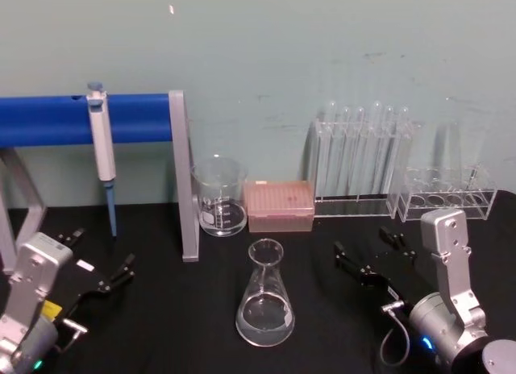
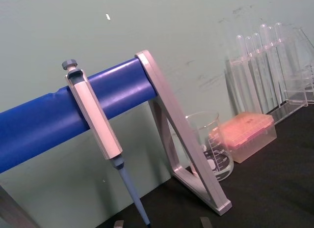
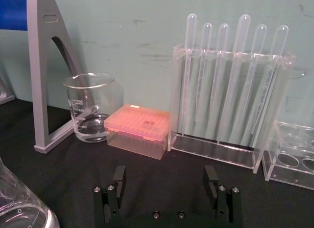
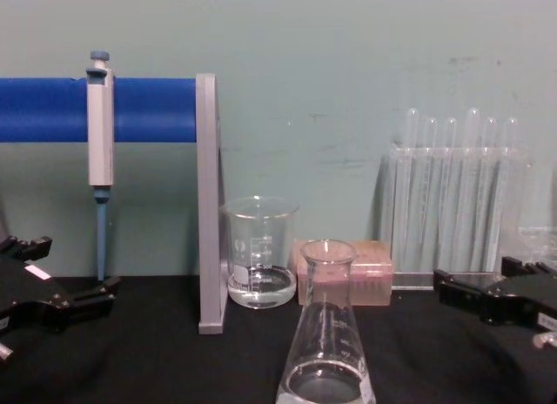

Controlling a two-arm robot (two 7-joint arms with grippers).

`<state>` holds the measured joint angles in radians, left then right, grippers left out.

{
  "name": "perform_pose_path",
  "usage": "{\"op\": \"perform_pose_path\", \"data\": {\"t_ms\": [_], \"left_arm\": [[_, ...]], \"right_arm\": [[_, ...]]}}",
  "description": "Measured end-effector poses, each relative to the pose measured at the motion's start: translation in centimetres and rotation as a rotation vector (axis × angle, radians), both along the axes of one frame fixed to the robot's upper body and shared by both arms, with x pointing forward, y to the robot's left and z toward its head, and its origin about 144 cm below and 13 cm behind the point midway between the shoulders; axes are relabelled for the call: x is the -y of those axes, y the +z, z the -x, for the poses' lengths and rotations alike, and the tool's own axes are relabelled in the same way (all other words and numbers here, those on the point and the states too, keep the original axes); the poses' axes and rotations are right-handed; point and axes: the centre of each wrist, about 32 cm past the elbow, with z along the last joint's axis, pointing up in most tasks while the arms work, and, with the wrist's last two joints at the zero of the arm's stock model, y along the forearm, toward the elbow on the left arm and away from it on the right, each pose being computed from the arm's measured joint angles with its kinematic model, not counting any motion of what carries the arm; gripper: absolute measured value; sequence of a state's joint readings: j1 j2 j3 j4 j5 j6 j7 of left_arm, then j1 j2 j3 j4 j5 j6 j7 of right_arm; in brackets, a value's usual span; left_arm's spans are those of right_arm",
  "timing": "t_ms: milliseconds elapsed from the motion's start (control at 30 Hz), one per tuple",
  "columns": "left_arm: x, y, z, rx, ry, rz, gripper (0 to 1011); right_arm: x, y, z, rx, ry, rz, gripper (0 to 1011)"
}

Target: Grasp the erlenmeyer flask with one hand, shake it three times, then place it back.

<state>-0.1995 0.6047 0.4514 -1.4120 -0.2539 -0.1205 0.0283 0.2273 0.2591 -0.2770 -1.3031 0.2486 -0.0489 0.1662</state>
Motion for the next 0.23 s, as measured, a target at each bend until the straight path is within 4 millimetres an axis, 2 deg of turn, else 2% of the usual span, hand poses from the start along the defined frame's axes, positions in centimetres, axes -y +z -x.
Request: {"op": "perform_pose_path", "data": {"t_ms": [233], "left_arm": [[0.0,0.0,0.0,0.0,0.0,0.0,1001]], "right_arm": [[-0.04,-0.02,0.01,0.0,0.0,0.001,1003]]}}
